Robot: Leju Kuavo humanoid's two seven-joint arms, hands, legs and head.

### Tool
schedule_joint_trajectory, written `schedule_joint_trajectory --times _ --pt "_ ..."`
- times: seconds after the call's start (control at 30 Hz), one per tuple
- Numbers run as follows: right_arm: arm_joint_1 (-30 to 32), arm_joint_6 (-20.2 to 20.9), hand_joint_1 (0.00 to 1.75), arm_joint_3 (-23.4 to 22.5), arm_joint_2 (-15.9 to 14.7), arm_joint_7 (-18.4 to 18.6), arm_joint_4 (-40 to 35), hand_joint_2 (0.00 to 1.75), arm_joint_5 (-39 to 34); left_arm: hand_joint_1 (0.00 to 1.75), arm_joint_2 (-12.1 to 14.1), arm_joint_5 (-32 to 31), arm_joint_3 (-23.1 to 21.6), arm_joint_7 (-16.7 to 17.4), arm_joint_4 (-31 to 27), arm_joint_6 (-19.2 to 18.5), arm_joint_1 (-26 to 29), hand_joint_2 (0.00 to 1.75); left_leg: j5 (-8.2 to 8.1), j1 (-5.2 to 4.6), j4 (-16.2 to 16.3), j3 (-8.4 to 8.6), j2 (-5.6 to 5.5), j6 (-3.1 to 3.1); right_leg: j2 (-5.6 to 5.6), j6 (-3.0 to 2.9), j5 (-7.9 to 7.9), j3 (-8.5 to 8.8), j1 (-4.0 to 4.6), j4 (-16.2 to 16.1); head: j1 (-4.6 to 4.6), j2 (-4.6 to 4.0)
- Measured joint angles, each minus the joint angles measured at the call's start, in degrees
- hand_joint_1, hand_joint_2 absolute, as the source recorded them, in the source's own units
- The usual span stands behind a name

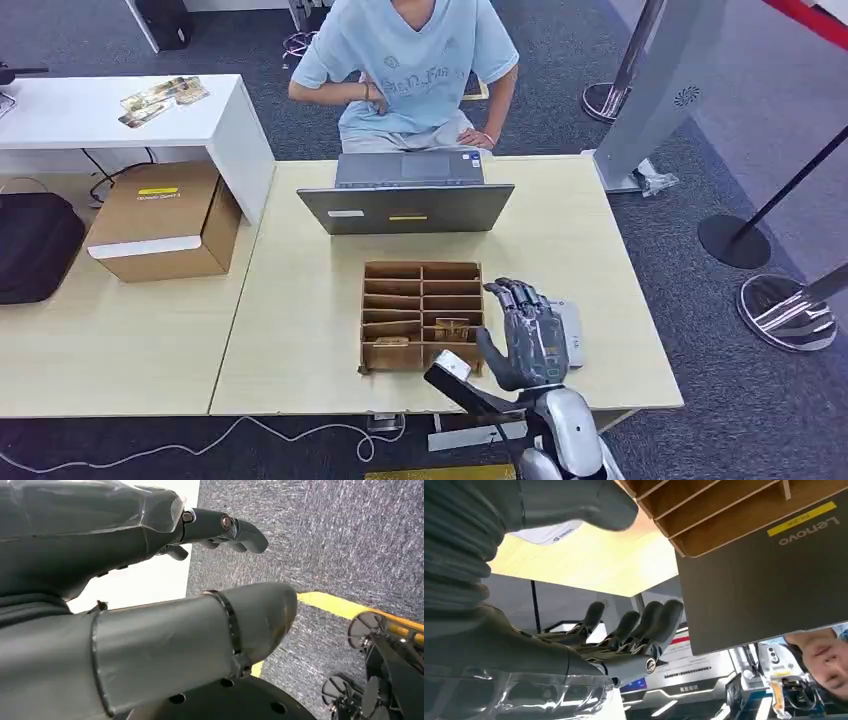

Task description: Pass the card to the sensor for recognition and then transmit it.

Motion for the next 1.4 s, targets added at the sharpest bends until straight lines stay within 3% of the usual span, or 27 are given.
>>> schedule_joint_trajectory --times 0.37,0.53,0.73,0.9,1.03,1.27,1.4 --pt "-0.60 1.01 0.56 1.47 0.61 -0.24 1.29 1.75 0.04 0.00 -0.22 0.46 0.52 0.00 0.00 0.33 -0.17 0.00 0.00 0.00 0.00 0.00 0.00 0.00 0.00 0.00 0.00 0.00 0.00 0.00 0.00 0.00" --pt "-0.83 1.38 0.77 2.23 0.92 -0.33 1.95 1.75 0.04 0.00 -0.31 0.70 0.92 0.00 0.00 0.37 -0.23 0.00 0.00 0.00 0.00 0.00 0.00 0.00 0.00 0.00 0.00 0.00 0.00 0.01 0.00 0.00" --pt "-1.38 1.79 0.75 3.41 1.44 -0.35 3.21 1.75 0.04 0.00 -0.35 1.27 1.42 0.00 0.00 0.50 -0.28 0.00 0.00 0.00 0.00 0.00 0.00 0.00 0.00 0.00 0.00 0.00 0.00 0.01 0.00 0.00" --pt "-2.21 2.21 0.82 3.63 1.44 -0.52 4.31 1.75 -0.15 0.00 -1.12 1.86 1.90 0.02 0.00 3.15 -0.45 0.00 0.00 0.00 0.00 0.00 0.00 0.00 0.00 0.00 0.00 0.00 0.00 0.00 0.00 0.00" --pt "-3.52 2.16 0.77 3.78 1.44 -0.96 6.01 1.75 -1.29 0.00 -1.77 2.25 2.43 0.04 0.00 3.87 -0.69 0.00 0.00 -0.01 0.00 0.00 0.00 0.00 0.00 0.00 0.00 0.00 -0.01 0.00 0.00 0.00" --pt "-5.20 2.05 0.82 3.78 1.49 -0.90 8.81 1.75 -1.75 0.00 -2.16 3.13 3.02 0.04 0.00 4.55 -0.86 0.00 0.00 0.00 0.00 0.00 0.00 0.00 0.00 0.00 0.00 0.00 0.00 0.01 0.00 0.00" --pt "-5.74 2.03 0.73 3.78 1.60 -0.26 10.16 1.75 -1.12 0.00 -2.27 3.68 3.47 0.04 0.00 4.61 -1.01 0.00 0.00 0.00 0.00 0.00 0.00 0.00 0.00 0.00 0.00 0.00 0.00 0.01 0.00 0.00"
